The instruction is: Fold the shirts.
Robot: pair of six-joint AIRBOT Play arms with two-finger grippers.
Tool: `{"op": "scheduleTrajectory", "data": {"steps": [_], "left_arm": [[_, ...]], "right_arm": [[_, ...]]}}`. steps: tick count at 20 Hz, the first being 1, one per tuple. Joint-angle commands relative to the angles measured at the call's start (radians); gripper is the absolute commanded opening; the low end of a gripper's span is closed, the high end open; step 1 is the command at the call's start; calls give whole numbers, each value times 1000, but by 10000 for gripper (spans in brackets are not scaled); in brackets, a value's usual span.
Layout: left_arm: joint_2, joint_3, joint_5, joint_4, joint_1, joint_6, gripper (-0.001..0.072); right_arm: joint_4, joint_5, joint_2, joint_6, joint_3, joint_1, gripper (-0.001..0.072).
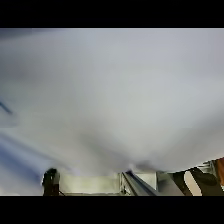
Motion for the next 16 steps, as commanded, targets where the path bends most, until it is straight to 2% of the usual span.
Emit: {"op": "scheduleTrajectory", "data": {"steps": [1,5,9,11,13,16], "left_arm": [[-19,-183,-18,-104,1,-2,21],[-117,-537,4,-272,-4,141,21],[-340,-784,205,-288,-110,292,21],[-518,-777,331,-289,-191,366,21],[-711,-695,455,-289,-248,397,21],[-996,-461,489,-288,-270,400,21]], "right_arm": [[102,-11,5,-6,-183,0,28],[177,-151,-15,-43,-504,0,28],[177,-309,-188,-87,-716,0,28],[180,-382,-337,-110,-725,0,28],[199,-498,-498,-116,-714,0,28],[242,-537,-751,-140,-602,0,28]]}}
